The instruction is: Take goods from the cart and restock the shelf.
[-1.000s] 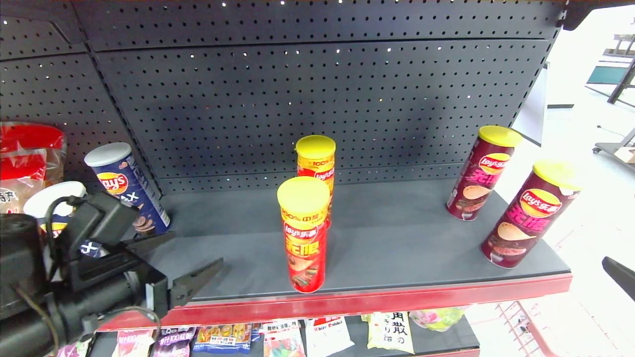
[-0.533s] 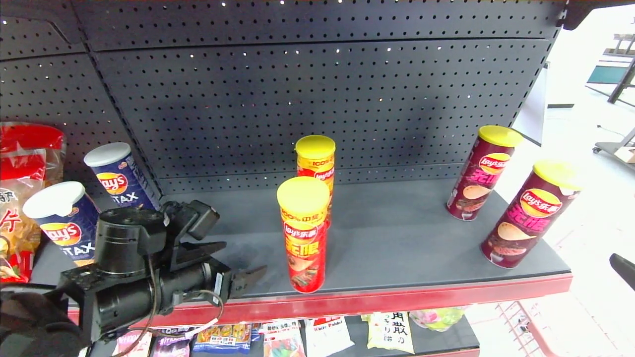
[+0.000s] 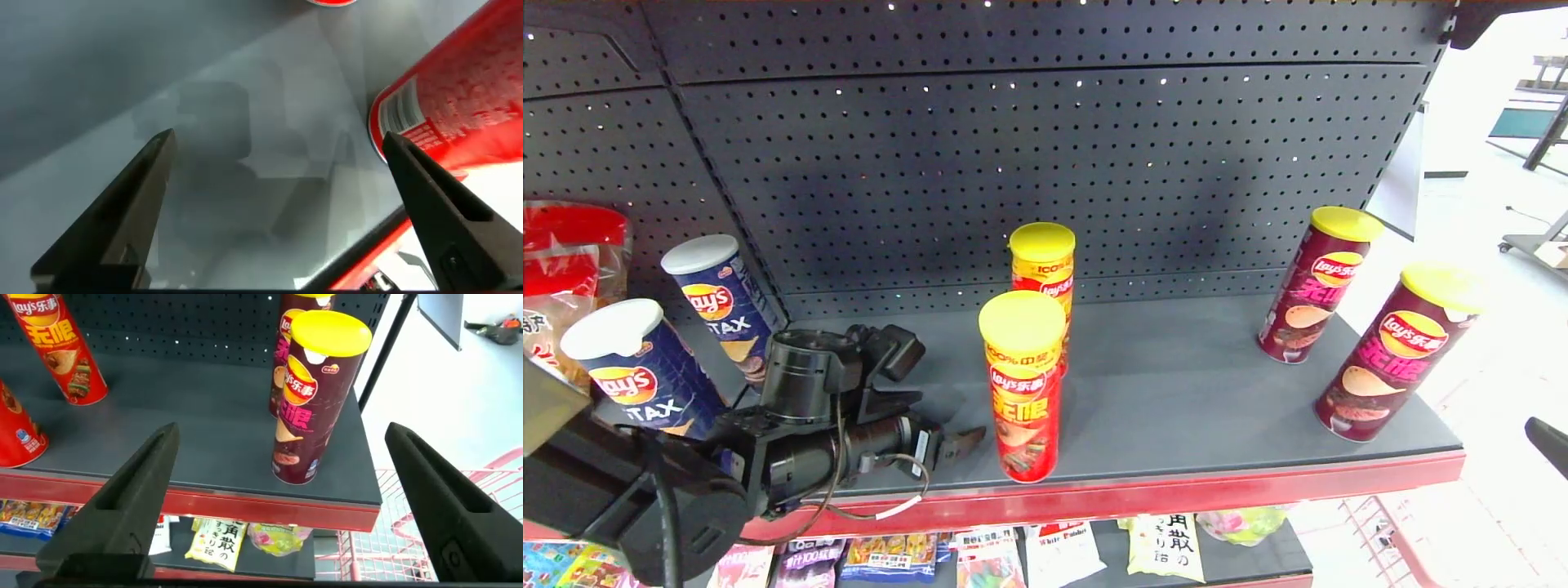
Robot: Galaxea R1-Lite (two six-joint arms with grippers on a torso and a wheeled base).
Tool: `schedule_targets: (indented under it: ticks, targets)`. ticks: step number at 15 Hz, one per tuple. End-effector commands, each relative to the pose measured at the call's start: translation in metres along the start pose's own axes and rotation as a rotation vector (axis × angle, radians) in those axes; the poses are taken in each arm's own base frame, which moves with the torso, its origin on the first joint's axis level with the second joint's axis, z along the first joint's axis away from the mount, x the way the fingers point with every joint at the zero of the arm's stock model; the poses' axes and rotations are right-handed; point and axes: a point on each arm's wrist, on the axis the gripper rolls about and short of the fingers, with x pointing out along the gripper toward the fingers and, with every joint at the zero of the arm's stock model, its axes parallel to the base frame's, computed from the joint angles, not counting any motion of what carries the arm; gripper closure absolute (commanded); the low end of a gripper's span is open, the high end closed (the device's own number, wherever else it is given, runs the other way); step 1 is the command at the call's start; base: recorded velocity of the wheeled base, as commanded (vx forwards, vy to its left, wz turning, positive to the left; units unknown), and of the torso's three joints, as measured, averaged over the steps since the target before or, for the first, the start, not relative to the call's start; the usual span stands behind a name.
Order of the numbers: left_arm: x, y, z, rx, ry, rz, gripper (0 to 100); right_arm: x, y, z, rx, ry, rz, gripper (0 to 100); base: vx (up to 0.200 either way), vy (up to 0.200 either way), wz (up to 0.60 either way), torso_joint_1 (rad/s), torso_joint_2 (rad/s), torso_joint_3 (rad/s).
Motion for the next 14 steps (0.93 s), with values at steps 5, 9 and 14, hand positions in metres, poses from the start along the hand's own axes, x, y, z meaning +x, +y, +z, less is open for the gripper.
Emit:
schedule_targets:
  ticks: [5,9,14]
  targets:
    - [0.022,-0.001,0.007,0.010,-0.009,-0.009,0,0.001,0.000,0.000,-0.002,0.004,0.000,0,0.000,0.000,0.00,0.000,0.00,0.000]
    - [0.026,-0.005,0.009,0.018,-0.013,-0.004,0,0.001,0.000,0.000,0.001,0.004,0.000,0,0.000,0.000,0.00,0.000,0.00,0.000]
    - [0.025,-0.008,0.008,0.023,-0.006,-0.012,0,0.001,0.000,0.000,0.015,0.006,0.000,0,0.000,0.000,0.00,0.000,0.00,0.000]
